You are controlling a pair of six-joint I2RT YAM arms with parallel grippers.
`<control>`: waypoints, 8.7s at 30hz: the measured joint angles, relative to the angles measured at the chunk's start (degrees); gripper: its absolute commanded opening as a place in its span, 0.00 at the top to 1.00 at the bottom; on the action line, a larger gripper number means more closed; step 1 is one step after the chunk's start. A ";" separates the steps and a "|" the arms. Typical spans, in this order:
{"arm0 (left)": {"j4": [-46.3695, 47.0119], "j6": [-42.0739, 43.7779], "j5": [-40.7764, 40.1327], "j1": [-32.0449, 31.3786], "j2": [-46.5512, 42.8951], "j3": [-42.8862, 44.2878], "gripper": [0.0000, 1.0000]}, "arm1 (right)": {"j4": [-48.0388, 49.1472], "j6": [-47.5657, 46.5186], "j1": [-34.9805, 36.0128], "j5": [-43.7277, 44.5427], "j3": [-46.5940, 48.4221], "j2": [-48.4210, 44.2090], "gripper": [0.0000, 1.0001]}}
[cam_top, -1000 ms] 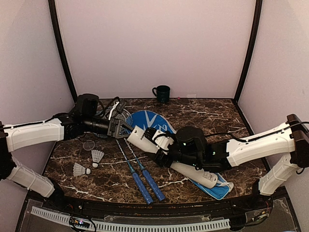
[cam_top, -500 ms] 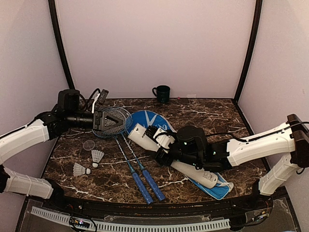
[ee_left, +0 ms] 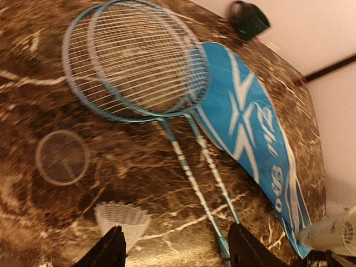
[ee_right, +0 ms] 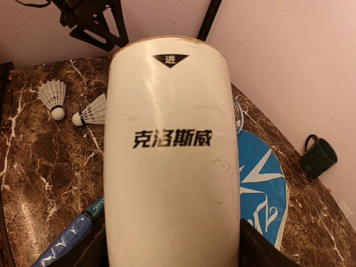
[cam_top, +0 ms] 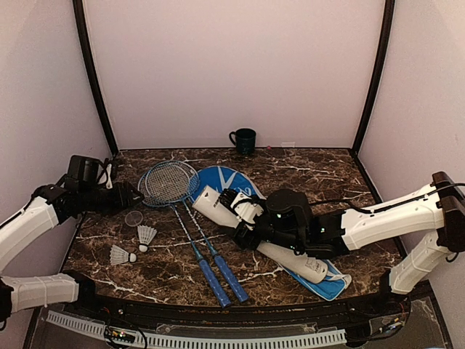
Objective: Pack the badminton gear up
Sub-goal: Pick up the shuttlecock from the center of the board, then place the shuttlecock on the shuttle tube, then pick up the shuttlecock from the center of the board.
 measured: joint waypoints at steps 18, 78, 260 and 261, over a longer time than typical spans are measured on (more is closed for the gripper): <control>-16.52 -19.19 -12.98 12.13 -8.85 -9.94 0.37 | 2.40 0.44 -0.70 -0.02 -0.96 0.00 0.28; -17.29 -5.22 0.02 12.17 -1.42 6.91 1.00 | 3.41 0.83 -1.22 -0.28 -0.96 0.59 0.28; 1.31 11.39 6.69 -1.81 17.03 0.70 0.49 | 2.16 1.53 -0.26 -1.38 0.61 1.20 0.28; 1.18 11.15 6.71 -1.81 17.64 0.57 0.48 | 2.23 1.57 -0.28 -1.38 0.50 1.14 0.28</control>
